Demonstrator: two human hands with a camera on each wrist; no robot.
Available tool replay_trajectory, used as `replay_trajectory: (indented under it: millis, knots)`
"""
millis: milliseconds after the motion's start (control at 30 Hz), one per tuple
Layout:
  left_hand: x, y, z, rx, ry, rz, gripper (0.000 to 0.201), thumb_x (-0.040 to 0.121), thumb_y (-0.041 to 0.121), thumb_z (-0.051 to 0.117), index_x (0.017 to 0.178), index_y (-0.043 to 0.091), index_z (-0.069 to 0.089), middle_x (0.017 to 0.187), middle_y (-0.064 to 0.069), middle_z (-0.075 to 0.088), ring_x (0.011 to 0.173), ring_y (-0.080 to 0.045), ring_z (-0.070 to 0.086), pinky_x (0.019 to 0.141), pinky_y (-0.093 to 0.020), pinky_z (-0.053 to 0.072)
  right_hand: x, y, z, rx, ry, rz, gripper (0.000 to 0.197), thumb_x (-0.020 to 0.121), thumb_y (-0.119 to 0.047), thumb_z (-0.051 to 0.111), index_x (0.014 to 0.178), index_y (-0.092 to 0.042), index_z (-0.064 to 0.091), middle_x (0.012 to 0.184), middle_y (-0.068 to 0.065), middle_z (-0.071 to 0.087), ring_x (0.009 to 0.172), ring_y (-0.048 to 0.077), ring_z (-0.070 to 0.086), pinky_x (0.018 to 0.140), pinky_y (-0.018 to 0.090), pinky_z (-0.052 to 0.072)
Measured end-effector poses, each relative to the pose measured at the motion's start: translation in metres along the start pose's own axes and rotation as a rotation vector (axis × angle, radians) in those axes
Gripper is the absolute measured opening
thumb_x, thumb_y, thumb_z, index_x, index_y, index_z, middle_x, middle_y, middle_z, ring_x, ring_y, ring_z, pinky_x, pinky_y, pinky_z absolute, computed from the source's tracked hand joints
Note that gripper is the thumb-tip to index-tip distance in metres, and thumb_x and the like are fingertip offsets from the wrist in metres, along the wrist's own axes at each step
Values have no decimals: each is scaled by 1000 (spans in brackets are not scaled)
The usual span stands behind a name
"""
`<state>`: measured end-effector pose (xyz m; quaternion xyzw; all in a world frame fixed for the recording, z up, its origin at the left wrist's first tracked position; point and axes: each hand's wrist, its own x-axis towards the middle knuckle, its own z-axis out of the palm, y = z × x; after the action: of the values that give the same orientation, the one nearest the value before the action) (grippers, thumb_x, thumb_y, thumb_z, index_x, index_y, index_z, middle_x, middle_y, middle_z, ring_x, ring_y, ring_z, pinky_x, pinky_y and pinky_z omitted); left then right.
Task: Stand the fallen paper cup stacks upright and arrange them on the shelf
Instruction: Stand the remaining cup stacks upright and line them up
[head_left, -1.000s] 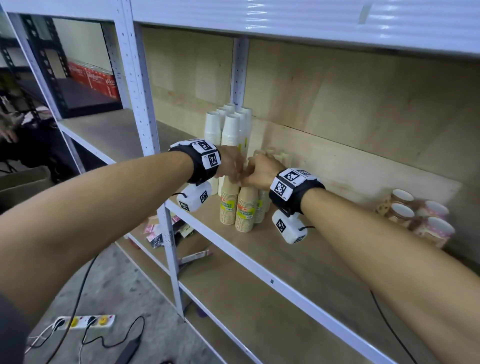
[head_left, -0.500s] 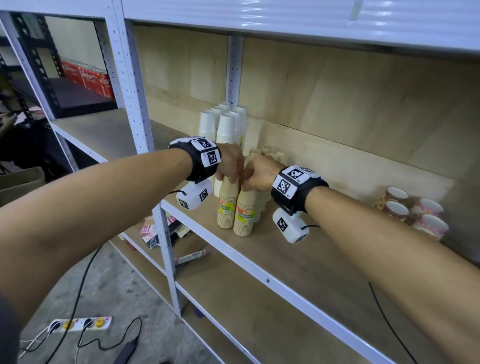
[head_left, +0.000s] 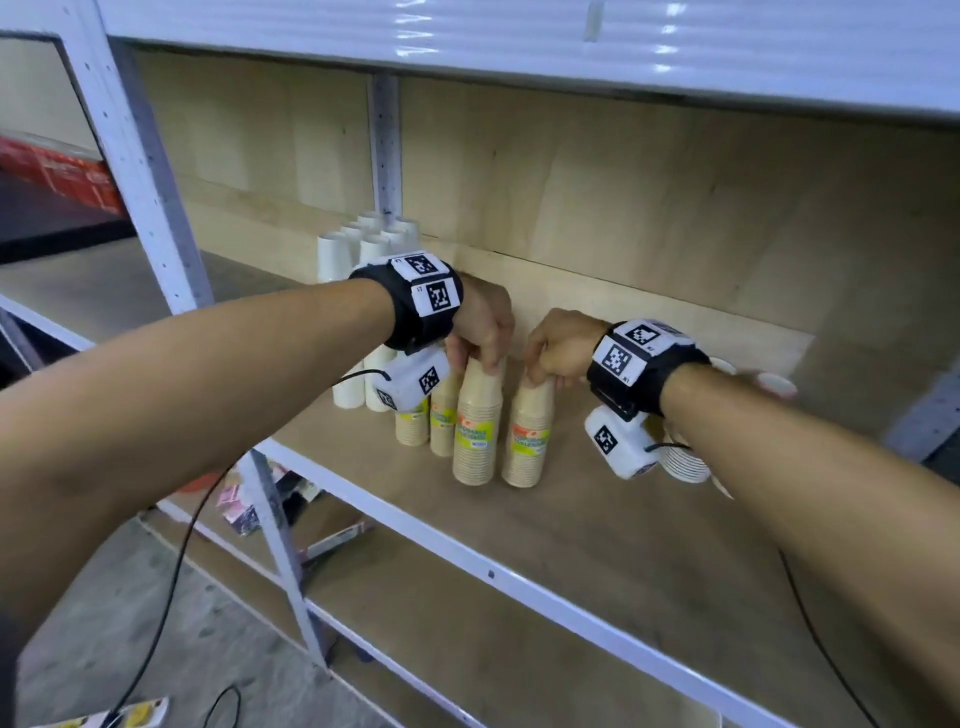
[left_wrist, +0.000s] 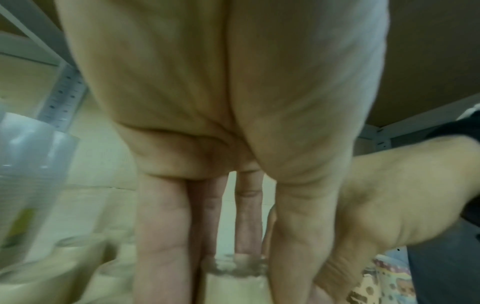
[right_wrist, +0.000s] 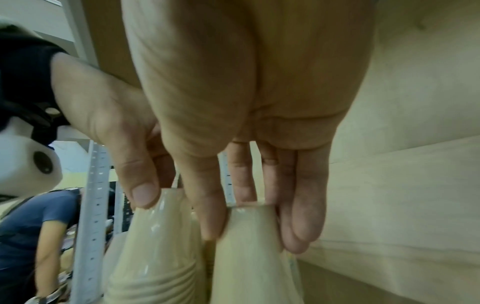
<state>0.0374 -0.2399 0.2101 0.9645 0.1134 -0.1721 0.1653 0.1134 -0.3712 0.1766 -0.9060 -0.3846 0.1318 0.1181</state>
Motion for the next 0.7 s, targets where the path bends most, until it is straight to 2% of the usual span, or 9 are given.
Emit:
replay_trajectory:
  millis: [100,200,233,300,367,433,500,600,700]
  knots:
    - [20,19,-2,-39,69,65,27,81,2,75,106,-3,67,84,-15,65,60,-23,66,43,-22,54,-1,26,-11,-19,51,74,22,70,-18,81,89,-9,74,79,9,70,73,25,69,73,40,61]
    - [40,36,-5,-42,140,99,26,80,3,76,105,-1,69,95,-17,68,75,-29,71,62,-32,63,0,49,-19,-21,116,155,27,73,-18,81,96,-7,74,91,9,70,77,22,64,79,38,58]
    - [48,40,-6,-20,168,107,25,79,6,76,103,2,70,94,-14,69,74,-27,72,62,-31,62,1,55,-21,-43,142,177,29,74,-18,80,100,-7,73,97,9,70,81,21,63,79,35,56]
    - [63,48,-8,4,225,125,22,79,9,76,100,7,72,90,-8,68,68,-22,68,50,-24,56,3,68,-26,-86,198,201,33,77,-19,79,105,-5,73,108,10,68,92,22,64,78,29,52]
    - [80,54,-9,27,251,155,19,80,9,74,98,4,72,94,-8,63,73,-22,61,50,-22,48,7,79,-30,-88,235,215,35,77,-18,78,108,-3,73,114,11,67,102,25,64,78,27,49]
    - [98,59,-10,36,277,183,11,81,7,72,90,5,66,92,-7,52,75,-20,48,48,-20,40,15,91,-33,-72,271,244,34,75,-16,79,106,-3,73,113,12,68,102,26,65,81,29,52]
    - [116,64,-11,27,299,211,14,82,5,72,88,10,60,92,-7,49,77,-18,47,50,-16,41,25,101,-36,-31,305,274,34,73,-14,80,105,-3,73,111,12,70,100,26,66,83,32,55]
    - [136,71,-10,78,356,213,13,86,9,71,96,13,64,91,-6,51,71,-17,51,53,-14,43,40,112,-38,5,325,310,31,78,-11,76,107,-2,72,112,12,69,101,25,66,83,30,54]
    - [157,74,-9,44,373,205,28,83,9,72,109,-2,69,92,-6,55,79,-21,54,64,-26,45,51,119,-37,10,366,332,28,83,-6,69,110,0,70,117,13,67,104,26,65,81,27,51]
